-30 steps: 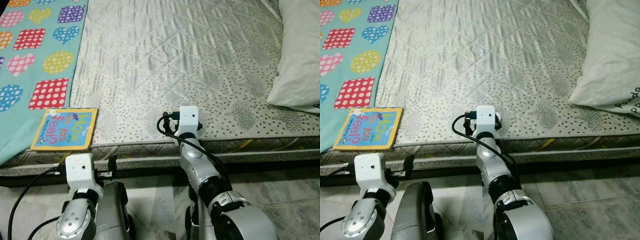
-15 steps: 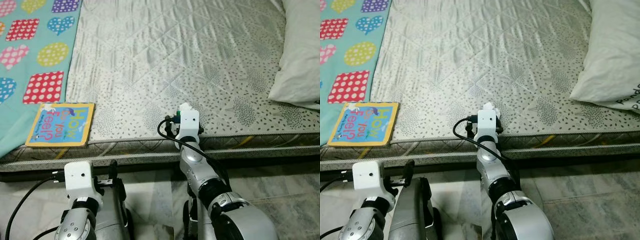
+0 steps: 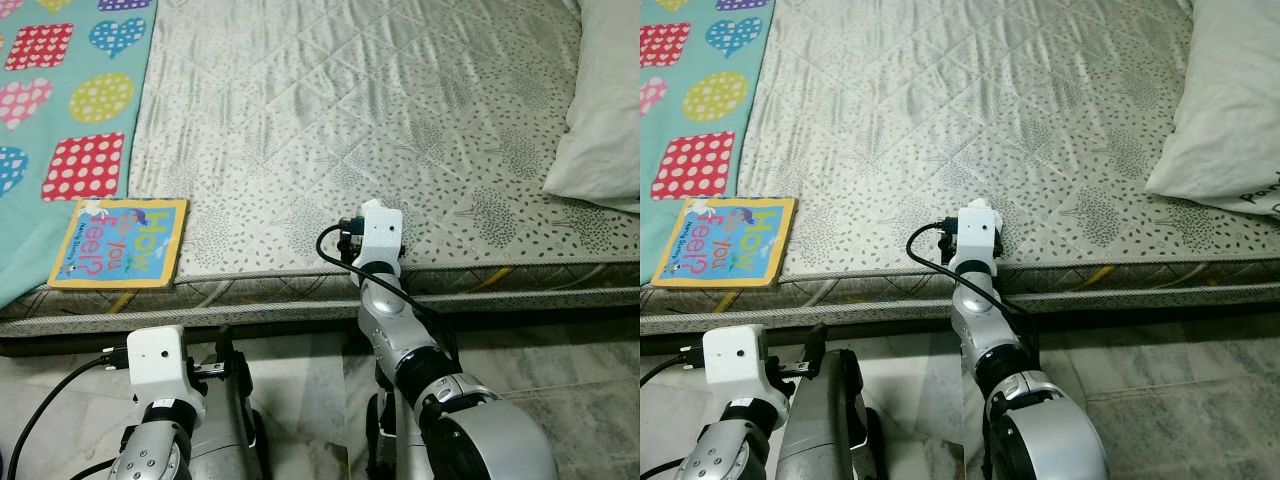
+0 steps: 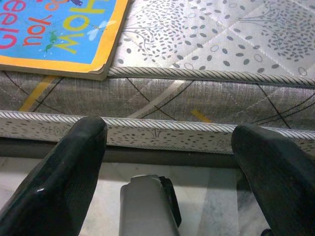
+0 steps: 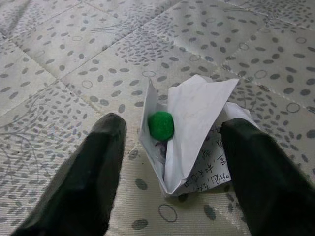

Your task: Clean up the room

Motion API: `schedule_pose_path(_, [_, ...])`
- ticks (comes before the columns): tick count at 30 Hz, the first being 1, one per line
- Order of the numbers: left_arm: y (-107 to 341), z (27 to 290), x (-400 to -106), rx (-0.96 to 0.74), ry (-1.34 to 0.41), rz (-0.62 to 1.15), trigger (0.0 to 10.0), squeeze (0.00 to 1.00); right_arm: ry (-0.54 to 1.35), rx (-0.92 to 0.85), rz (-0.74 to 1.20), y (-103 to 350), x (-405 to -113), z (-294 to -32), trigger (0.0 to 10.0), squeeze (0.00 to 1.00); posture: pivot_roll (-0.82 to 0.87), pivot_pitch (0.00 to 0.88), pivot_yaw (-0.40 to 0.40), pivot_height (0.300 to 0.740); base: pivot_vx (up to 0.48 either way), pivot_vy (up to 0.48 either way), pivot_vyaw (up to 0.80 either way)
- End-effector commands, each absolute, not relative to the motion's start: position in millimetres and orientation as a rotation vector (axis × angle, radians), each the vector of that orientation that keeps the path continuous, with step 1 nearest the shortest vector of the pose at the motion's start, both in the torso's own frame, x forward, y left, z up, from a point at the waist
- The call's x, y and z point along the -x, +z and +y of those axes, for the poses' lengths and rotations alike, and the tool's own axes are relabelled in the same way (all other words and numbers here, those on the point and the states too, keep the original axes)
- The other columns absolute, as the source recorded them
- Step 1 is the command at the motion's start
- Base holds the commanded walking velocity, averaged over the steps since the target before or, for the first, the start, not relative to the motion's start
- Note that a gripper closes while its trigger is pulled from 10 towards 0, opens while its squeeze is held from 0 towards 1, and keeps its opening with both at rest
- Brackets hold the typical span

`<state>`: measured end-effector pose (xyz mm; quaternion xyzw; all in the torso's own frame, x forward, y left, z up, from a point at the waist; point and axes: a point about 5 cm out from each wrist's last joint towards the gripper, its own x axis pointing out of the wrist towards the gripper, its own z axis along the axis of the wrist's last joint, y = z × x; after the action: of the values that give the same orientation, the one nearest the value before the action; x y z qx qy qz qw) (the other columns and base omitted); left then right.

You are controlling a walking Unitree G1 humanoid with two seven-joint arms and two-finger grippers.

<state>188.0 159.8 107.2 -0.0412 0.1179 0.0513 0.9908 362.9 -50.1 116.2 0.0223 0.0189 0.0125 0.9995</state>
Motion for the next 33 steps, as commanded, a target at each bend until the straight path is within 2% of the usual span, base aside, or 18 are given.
schedule_pose_path(1, [105,162,-183,0.071,0.119,0.259,10.0,0.00,0.118,-0.123,0.044,125,-352,0,0.0,0.00,0.06,0.374,0.019,0.575,0.000,0.000,0.00])
schedule_pose_path(20, [105,163,-187,0.068,0.117,0.254,10.0,0.00,0.125,-0.115,0.036,125,-352,-1,0.0,0.00,0.06,0.358,0.021,0.575,0.000,0.000,0.00])
schedule_pose_path(33, [107,163,-208,0.069,0.107,0.210,10.0,0.00,0.138,-0.136,0.038,130,-361,-13,0.0,0.00,0.03,0.292,0.020,0.575,0.000,0.000,0.00])
